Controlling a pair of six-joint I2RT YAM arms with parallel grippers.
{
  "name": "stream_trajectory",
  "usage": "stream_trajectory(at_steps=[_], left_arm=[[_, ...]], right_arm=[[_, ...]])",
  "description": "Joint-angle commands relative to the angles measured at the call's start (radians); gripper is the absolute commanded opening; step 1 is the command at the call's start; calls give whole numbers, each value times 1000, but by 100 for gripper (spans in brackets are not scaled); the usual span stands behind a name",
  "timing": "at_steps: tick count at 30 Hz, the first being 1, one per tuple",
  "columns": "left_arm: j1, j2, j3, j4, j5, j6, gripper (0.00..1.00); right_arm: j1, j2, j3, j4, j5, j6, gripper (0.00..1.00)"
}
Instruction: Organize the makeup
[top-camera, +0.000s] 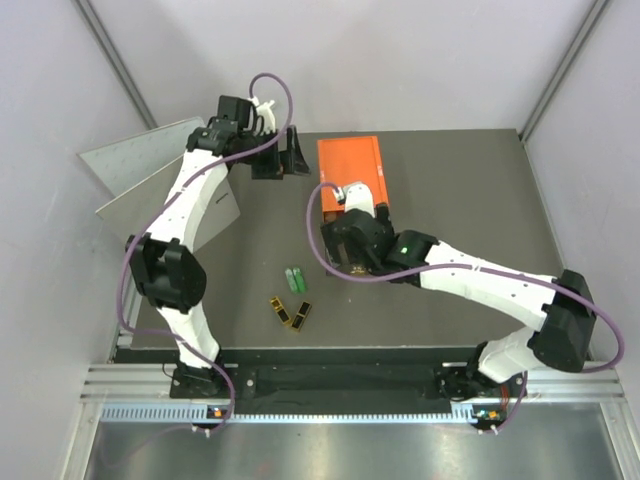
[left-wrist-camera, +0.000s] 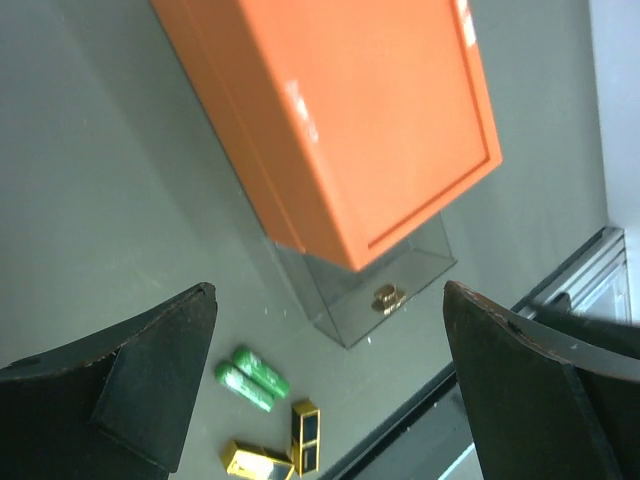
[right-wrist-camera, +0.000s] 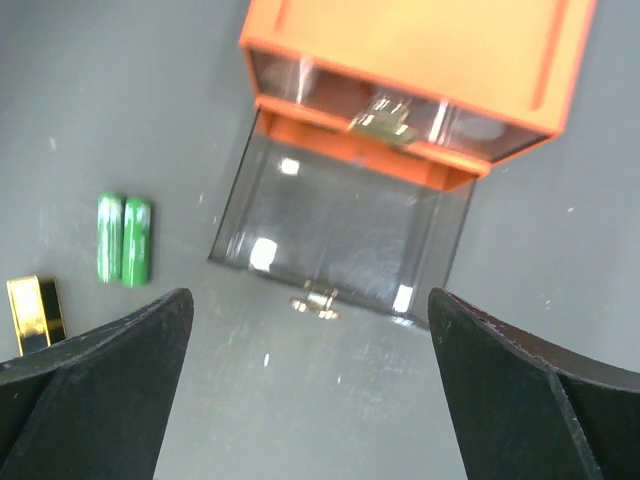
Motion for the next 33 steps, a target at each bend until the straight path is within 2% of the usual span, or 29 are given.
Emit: stream_trajectory(at_steps=[1,5,9,15,18,19,21,22,24,25,28,33], left_arm=[[-24,-96,-83,-94,-54,25,99],[-32,-221,-221,-94,-77,-14,99],[-39,-320,-374,-136,-115,-65,99],[-55,-493,-601,-134,-175,-169,99],[-68,-545,-684,-154,-216,-223,99],[-72,-559,-700,-157,-222,-237,99],[-79,-587,-743,-163,-253,-281,99],[-79,-593,-755,-171,-261,-294,99],[-81,-594,-800,-197,-285,-326,99],[-82,-593,-813,-200,-288,-334,99],[-90,-602,-911,-205,-310,-398,99],[-99,-616,-985,-203,-316,-436,99]], right_arm=[[-79,-45,85,24,3,-20,100],[-188,-36,139,50,-78,-55,100],[-350,-2,185,82,-204,-106,100],[-530,150,355,96,-482,-166,97],[-555,245,459,81,-572,-167,87],[-557,268,482,79,-600,-164,74],[-555,332,544,69,-635,-149,60],[-555,352,561,66,-663,-134,39],[-555,400,591,52,-689,-118,24],[-553,412,601,46,-690,-112,13],[-557,451,605,29,-695,-101,0],[-557,478,595,-9,-703,-98,0]])
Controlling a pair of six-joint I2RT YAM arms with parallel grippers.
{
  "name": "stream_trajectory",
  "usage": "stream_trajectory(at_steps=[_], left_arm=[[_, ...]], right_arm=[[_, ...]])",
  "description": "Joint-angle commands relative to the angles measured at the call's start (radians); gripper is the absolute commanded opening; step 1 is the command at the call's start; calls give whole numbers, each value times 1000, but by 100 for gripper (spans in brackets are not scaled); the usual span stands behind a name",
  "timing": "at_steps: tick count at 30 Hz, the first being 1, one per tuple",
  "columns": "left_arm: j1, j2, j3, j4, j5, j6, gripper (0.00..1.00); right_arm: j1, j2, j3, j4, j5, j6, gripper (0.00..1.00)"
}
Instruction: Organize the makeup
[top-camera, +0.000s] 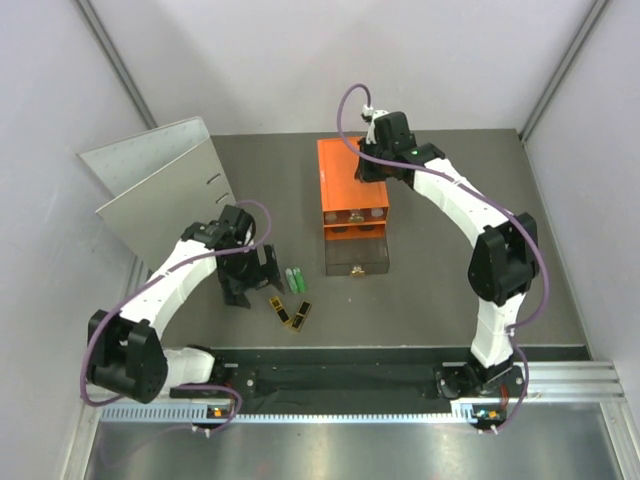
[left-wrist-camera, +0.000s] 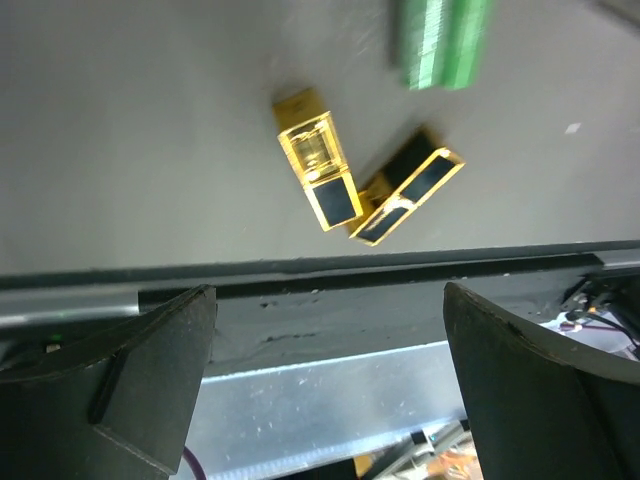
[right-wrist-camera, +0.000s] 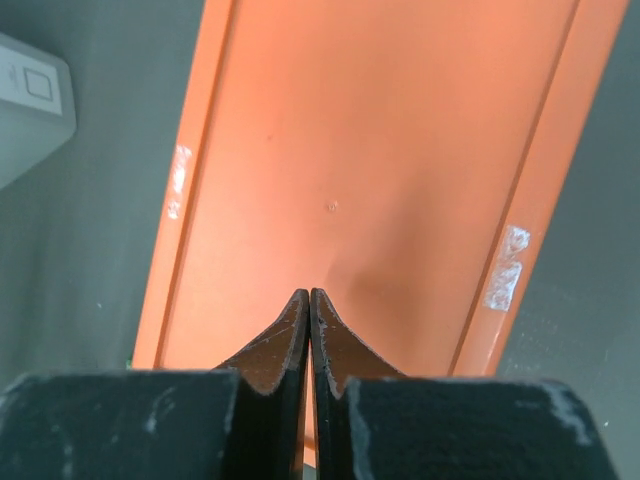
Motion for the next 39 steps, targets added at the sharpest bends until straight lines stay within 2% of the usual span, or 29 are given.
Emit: stream_trajectory(at_steps=[1,7,12,15,22,25,26,28,29,31,33,39], left_arm=[[-13,-33,-56,-15,-20,-68,99],[-54,15,-91,48,-23,-102,99],[-74,113,-85,110,-33,-114,99],[-97,182,-42,124,-75,-116,97],[-141,323,17,166,-110,-120,85],[-152,362,24,190,-113,-128,75],[-157,381,22,205,-118,-130,66],[-164,403,16,213,-127,-134,55],[-166,421,13,219,-130,-134,41],[-172,431,11,219,-141,-137,25],[-175,420,14,207,-151,-142,0],[-175,331,108,123,-191,-116,0]], right_arm=[[-2,-1,25,-15,-32,9,0],[-5,-7,-32,0,-29,2,0],[-23,10,-48,8,-35,0,0],[-36,19,-48,13,-47,2,0],[-48,34,-54,13,-69,-4,0],[-54,36,-55,16,-76,-6,0],[-56,36,-55,14,-82,-12,0],[-59,31,-57,20,-79,-8,0],[-59,30,-67,25,-73,-8,0],[-63,21,-74,36,-72,-6,0],[-63,21,-75,37,-73,-6,0],[-63,8,-100,59,-76,2,0]])
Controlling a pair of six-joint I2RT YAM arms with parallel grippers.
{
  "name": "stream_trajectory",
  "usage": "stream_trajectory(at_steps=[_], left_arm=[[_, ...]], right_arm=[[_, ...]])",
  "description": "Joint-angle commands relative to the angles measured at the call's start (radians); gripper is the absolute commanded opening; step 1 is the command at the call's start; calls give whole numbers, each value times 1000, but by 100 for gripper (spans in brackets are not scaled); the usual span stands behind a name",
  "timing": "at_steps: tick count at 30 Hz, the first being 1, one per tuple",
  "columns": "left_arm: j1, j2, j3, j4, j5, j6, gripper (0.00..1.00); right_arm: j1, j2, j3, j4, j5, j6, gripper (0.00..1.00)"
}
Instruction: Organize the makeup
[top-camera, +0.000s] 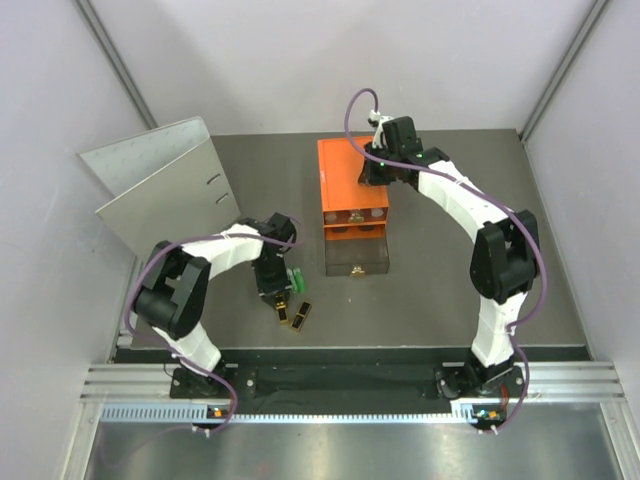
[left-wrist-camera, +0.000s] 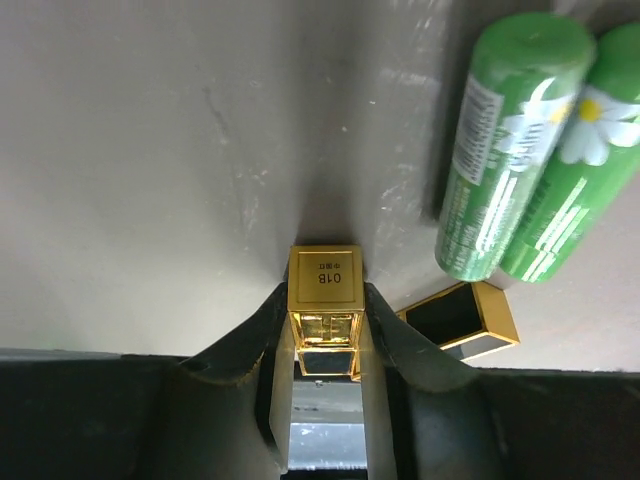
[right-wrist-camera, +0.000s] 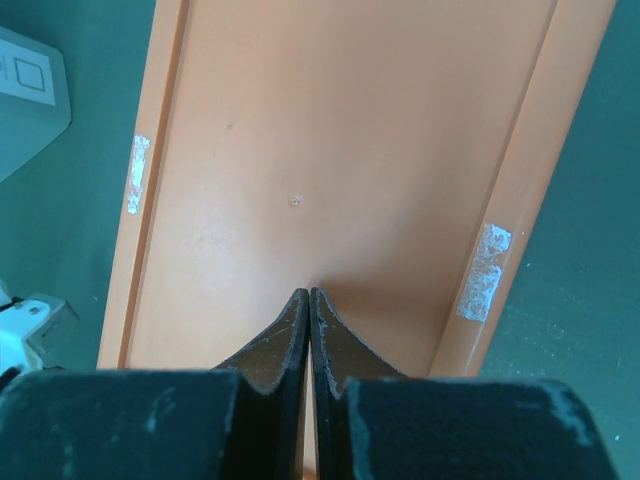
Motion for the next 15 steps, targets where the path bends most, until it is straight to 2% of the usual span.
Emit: stream_trajectory(at_steps=[1,4,8,15], left_arm=[[-3,-90,117,-73,-54,21,0],[-3,-121,229,-107,-51,43,0],[-3,-75,411,-142,-17,72,0],[-21,32,554,-56,60,71,0]], right_arm=[[-17,-3,-38,24,5,-1,0],[-17,0,-40,24,0,-2,0],[-17,3,-47,27,-5,-1,0],[-17,3,-50,23,-11,-2,0]])
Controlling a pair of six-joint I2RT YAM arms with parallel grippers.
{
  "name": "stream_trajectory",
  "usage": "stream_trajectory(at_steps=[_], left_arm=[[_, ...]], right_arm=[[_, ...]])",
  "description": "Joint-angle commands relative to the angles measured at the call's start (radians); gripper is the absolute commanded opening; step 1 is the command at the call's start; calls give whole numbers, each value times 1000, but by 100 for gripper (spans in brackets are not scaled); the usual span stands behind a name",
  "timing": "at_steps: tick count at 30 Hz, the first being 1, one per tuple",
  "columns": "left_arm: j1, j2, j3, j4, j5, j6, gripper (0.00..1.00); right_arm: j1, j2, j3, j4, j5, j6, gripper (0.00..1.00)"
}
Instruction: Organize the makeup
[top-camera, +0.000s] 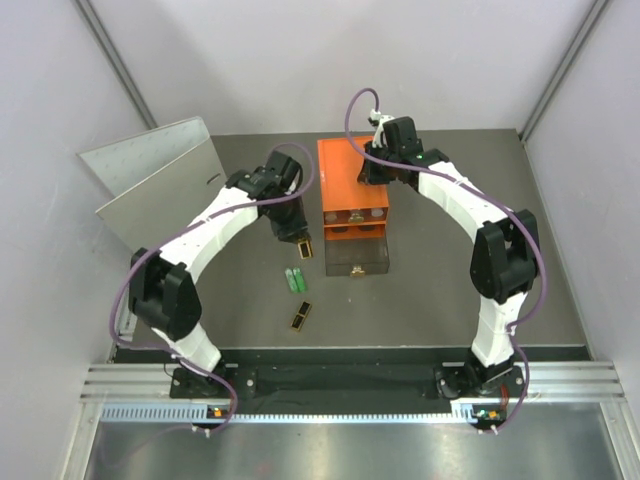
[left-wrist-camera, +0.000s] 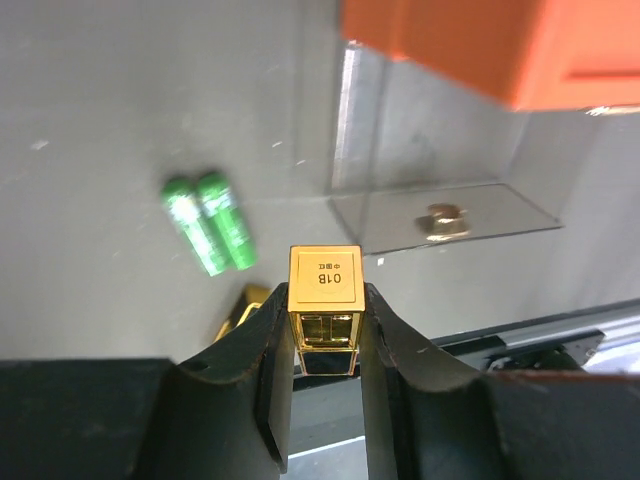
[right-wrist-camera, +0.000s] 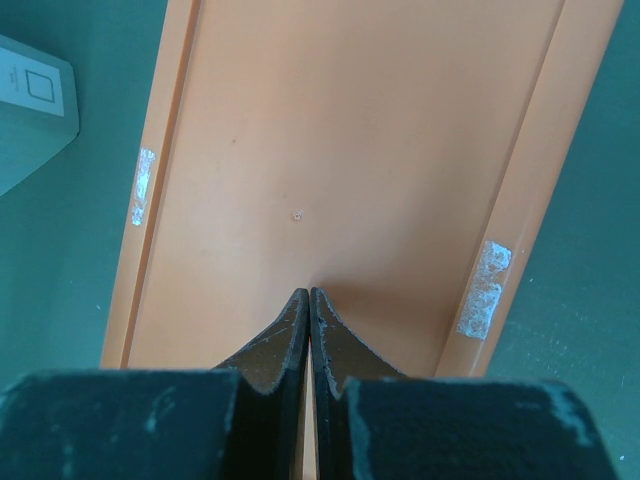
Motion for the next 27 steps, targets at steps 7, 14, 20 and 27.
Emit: stream_trajectory(at_steps=[7,14,20,27], left_arm=[[-66,218,214,54,97,18,0],[-94,296,296,60,108,20,0],[-97,333,299,68,102,20,41],[-100,345,271,74,88,23,57]], right_arm=[[-13,-3,-45,-33,1,-10,0],[-11,-8,-54,-33,0,-11,0],[-11,-6,-57,-33,-5,-10,1],[-11,-9,-55,-35,-5,-14,1]])
